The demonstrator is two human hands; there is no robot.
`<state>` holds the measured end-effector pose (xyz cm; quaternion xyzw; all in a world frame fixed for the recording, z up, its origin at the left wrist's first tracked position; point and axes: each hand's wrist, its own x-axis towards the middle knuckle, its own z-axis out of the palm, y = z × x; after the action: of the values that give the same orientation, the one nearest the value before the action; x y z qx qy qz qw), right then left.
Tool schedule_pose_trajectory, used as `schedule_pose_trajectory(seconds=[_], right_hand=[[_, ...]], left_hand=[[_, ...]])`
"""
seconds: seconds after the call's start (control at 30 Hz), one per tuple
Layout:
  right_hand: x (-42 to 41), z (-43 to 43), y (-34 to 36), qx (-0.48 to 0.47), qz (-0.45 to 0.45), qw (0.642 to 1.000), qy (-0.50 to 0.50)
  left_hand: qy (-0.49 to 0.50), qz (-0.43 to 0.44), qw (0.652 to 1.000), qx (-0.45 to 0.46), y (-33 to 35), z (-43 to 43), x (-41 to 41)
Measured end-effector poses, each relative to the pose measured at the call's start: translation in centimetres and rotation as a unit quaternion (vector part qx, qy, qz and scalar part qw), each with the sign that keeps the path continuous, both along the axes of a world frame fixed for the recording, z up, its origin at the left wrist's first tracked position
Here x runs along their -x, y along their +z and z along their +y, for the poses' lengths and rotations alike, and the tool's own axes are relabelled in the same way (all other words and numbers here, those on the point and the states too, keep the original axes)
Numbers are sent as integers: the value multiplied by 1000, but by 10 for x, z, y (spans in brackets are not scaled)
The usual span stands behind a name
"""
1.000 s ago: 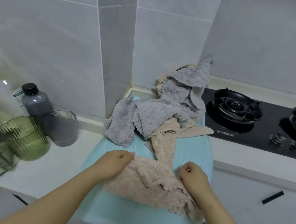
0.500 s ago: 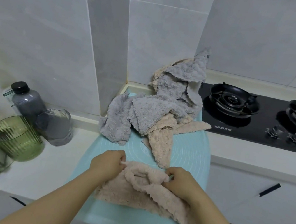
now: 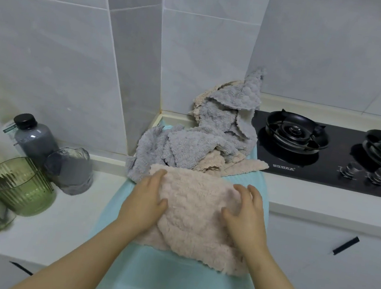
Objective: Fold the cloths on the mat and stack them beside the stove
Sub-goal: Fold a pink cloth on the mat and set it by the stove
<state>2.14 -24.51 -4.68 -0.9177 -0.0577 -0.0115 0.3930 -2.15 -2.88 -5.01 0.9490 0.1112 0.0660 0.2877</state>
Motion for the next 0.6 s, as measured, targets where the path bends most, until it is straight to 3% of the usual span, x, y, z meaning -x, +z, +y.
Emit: schedule_pose_trajectory(seconds=[0.2, 0.3, 0.43, 0.6], right_hand=[[24, -3, -22, 85, -24, 996, 26], [37, -9, -31, 103, -56, 991, 59], [47, -13, -41, 96, -17, 988, 123], [47, -13, -43, 78, -47, 991, 100]], left_hand=[[-155, 94, 982, -53, -36, 4, 20], [-204, 84, 975, -22, -37, 11, 32], [-276, 62, 959, -32, -35, 17, 45], [-298, 73, 949, -70, -39, 26, 52]])
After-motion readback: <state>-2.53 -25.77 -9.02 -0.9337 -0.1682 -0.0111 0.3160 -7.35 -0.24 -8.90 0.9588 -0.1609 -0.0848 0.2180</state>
